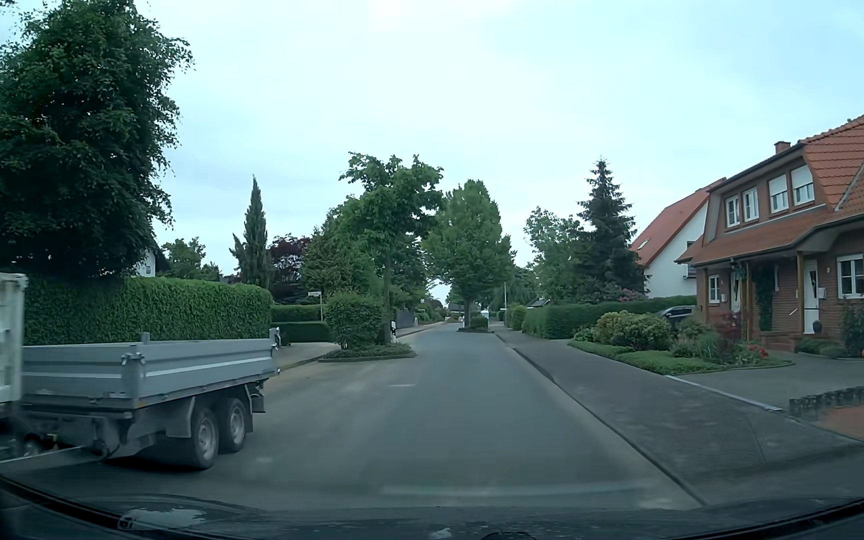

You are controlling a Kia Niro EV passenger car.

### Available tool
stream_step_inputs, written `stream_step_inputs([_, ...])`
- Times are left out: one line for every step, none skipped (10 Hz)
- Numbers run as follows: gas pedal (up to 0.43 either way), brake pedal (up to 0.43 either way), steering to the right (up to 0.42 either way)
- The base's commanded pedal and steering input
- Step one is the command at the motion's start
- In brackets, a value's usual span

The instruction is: Follow the waypoints while adhering to traffic rules and regulations

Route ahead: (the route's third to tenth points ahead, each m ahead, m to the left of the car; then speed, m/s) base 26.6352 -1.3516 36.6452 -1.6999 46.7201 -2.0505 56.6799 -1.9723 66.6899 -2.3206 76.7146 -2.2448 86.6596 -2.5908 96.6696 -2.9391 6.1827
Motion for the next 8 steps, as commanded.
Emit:
stream_step_inputs([0.150, 0.000, 0.006])
stream_step_inputs([0.150, 0.000, 0.005])
stream_step_inputs([0.150, 0.000, 0.007])
stream_step_inputs([0.150, 0.000, 0.007])
stream_step_inputs([0.150, 0.000, 0.008])
stream_step_inputs([0.150, 0.000, 0.008])
stream_step_inputs([0.150, 0.000, 0.008])
stream_step_inputs([0.150, 0.000, 0.007])
